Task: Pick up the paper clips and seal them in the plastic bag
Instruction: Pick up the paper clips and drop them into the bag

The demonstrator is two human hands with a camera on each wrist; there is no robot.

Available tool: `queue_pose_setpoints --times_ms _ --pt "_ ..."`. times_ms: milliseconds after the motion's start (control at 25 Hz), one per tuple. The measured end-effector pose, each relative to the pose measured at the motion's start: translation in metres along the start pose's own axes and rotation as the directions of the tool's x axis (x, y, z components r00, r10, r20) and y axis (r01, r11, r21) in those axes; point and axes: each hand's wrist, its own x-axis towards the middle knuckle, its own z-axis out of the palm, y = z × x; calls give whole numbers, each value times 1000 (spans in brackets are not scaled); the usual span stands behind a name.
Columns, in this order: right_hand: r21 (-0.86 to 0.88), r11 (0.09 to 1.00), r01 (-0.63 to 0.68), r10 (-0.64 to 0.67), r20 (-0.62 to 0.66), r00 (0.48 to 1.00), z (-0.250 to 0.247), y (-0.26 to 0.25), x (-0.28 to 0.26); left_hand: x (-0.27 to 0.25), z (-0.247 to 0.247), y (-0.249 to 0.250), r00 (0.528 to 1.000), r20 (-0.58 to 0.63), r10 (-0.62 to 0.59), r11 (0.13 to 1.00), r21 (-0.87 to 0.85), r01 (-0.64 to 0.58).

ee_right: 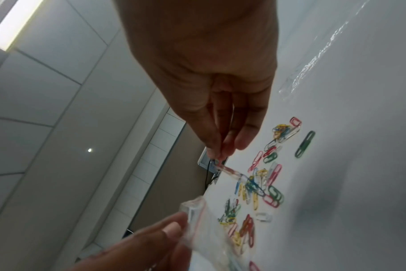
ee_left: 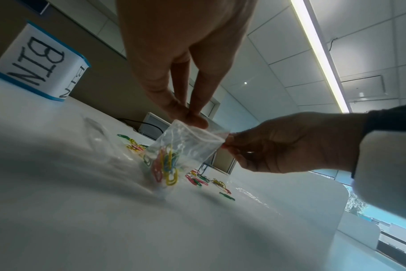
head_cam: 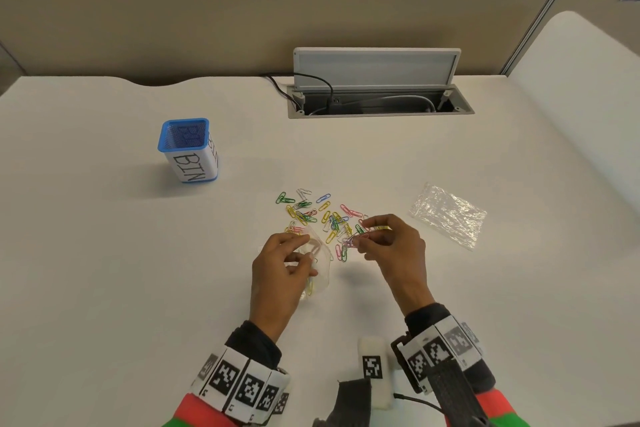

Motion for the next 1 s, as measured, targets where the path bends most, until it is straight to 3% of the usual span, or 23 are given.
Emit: queue_pose_setpoints --times_ms 280,560,760,840,1000 --pt "20 994 107 -108 126 986 10 -20 -14 0 4 3 999 28 -25 1000 -13 26" --pt "-165 958 234 -181 284 942 24 -16 -19 0 2 1 999 31 -22 1000 -9 23" --pt "-42 982 182 -168 229 959 17 -18 -14 -1 1 -3 999 22 -36 999 29 35" --pt "-26 987 161 -155 151 976 14 -16 -11 -2 1 -4 1000 5 -27 1000 15 27" --pt "-220 974 55 -62 -26 998 8 5 4 -2 -5 -6 998 -70 -5 999 40 8"
